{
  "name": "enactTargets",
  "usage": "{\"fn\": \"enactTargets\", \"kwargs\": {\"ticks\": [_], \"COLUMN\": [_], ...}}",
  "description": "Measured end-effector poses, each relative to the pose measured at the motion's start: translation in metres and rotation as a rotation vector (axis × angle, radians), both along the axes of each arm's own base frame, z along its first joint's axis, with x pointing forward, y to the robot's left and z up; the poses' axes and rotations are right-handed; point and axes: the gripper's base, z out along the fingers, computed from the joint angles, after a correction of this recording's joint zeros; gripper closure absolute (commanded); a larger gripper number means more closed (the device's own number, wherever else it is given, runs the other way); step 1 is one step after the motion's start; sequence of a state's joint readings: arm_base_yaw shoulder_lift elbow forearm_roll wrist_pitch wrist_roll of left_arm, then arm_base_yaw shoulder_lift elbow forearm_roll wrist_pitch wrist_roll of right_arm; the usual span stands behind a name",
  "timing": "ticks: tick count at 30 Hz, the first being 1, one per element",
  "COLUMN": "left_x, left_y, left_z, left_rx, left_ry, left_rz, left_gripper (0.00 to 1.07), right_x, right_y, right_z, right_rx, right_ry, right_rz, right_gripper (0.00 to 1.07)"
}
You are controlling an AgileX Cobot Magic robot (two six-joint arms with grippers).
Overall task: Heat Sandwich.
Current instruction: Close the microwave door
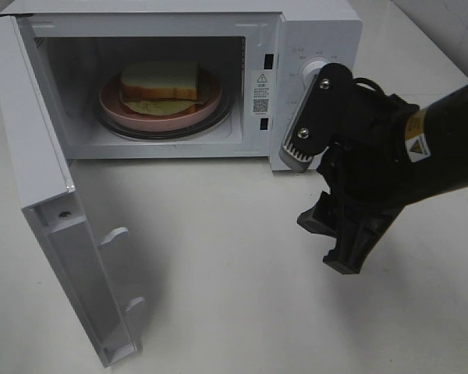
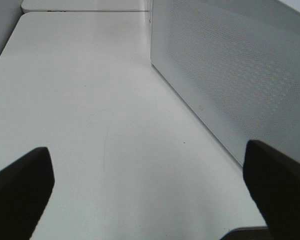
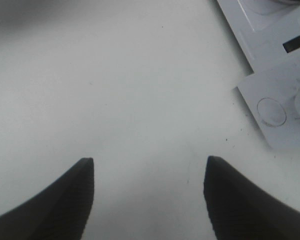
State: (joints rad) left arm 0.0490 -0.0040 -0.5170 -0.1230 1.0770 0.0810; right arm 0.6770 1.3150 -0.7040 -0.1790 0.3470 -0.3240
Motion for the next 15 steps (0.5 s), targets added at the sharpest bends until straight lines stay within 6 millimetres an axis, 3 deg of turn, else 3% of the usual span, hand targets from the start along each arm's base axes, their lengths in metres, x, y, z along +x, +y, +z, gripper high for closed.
{"fn": "enactTargets", "kwargs": {"ticks": [3,10,15], "left_x": [0.000,0.000,0.000], "left_y": [0.000,0.000,0.000], "left_z": [0.000,0.000,0.000], "left_rx": [0.000,0.000,0.000], "left_ry": [0.000,0.000,0.000], "left_rz": [0.000,0.000,0.000], "left_gripper": [0.09,0.09,0.09], "right_x": [-0.006,-0.028,-0.044], "right_y": [-0.005,-0.026,-0.040], "right_z": [0.001,0.016,0.025], "right_rx": [0.023,0.092,0.065], "right_ry": [0.015,0.113,0.166], "right_rz": [-0.043,-0.264,-0.341], "right_gripper": [0.43,0.27,0.28]}}
